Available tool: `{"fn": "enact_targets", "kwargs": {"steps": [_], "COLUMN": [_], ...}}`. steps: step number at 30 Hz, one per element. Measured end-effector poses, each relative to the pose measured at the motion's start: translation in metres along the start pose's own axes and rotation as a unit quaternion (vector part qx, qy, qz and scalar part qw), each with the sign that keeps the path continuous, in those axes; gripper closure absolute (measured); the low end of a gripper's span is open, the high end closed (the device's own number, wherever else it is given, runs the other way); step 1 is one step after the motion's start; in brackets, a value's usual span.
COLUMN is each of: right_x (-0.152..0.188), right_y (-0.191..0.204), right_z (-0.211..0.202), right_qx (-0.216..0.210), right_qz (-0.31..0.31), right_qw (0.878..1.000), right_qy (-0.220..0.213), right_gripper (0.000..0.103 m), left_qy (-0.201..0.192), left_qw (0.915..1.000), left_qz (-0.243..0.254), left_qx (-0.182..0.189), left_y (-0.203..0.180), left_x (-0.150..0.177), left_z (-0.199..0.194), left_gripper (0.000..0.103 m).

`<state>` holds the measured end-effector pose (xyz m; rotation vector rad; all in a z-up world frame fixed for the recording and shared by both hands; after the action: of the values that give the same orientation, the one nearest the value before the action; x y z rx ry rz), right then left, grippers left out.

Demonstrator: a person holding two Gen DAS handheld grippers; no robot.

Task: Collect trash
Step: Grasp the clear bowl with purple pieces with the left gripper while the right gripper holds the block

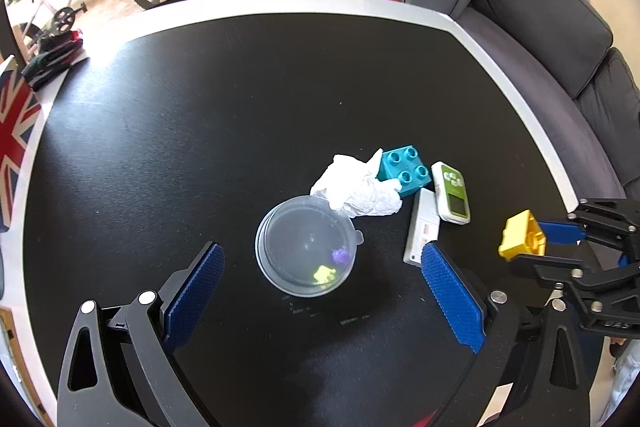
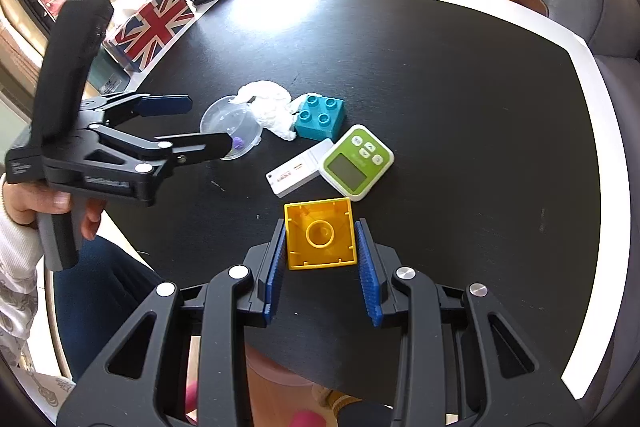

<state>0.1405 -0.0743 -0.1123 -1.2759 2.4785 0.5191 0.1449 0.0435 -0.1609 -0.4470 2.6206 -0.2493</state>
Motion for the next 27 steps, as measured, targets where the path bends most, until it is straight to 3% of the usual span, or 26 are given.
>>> {"fn": "enact_targets", "kwargs": {"steps": [6, 8, 11, 14, 27], "right_x": [0.001, 0.001, 0.002, 0.003, 0.003], "right_y": [-0.005, -0.007, -0.009, -0.009, -0.008], "right_z": [0.002, 0.003, 0.003, 0.004, 0.003], "right_qx": [-0.001, -0.002, -0.003, -0.004, -0.003], "right_qz": [0.005, 0.006, 0.009, 0.010, 0.011], "right_qw": [1.000, 1.000, 1.000, 1.000, 1.000], "right_qy": [0.002, 0.002, 0.001, 0.001, -0.003], "right_gripper": [0.070, 0.070, 0.070, 0.070, 0.070], "left_qy": [0.008, 0.016, 0.017, 0.014, 0.008], "left_qw": [0.9999, 0.9998, 0.9996, 0.9996, 0.9997], "left_qz": [0.001, 0.004, 0.015, 0.016, 0.023], "left_qx": [-0.008, -0.008, -0.015, -0.018, -0.008], "left_y": [0.003, 0.002, 0.001, 0.002, -0.003], "left_x": [-0.001, 0.000, 0.001, 0.000, 0.002], "left_z": [0.012, 0.017, 0.020, 0.018, 0.006], "left_gripper": [0.010, 0.024, 0.030, 0.046, 0.047]}}
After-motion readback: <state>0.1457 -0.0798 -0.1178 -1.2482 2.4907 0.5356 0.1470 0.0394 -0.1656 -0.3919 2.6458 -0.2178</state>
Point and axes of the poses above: each gripper's, at about its wrist camera, not at the fingertips, and z roughly the way its jaws point, y to its left, x to its underside, the point moved 6 cm from there along z, roughly the way its jaws point, and after that the axes turned 8 degrees about -z, right-handed, at the moved point
